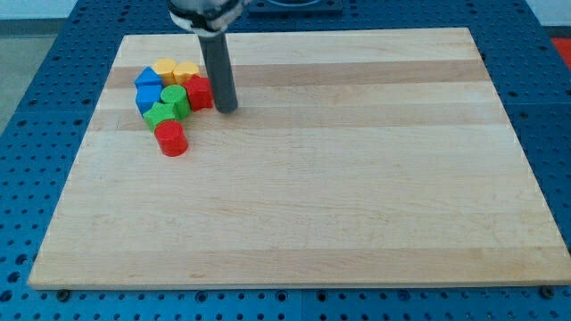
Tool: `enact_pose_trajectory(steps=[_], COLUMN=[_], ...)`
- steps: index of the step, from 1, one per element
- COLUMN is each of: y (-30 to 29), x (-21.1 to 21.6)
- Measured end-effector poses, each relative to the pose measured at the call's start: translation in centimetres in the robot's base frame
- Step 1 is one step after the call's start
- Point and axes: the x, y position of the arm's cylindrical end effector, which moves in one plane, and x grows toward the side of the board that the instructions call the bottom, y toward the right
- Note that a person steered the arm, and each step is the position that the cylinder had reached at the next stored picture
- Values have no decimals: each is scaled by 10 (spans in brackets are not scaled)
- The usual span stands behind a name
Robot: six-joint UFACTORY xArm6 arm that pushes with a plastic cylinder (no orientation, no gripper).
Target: Place the red circle below the red star
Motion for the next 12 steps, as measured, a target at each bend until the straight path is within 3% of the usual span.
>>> enact_pose_trajectory(steps=[1,2,4,6,7,9,12], y=[27,21,-55,-94,-98,-78,-49], x=[60,88,86,87,62,62,111])
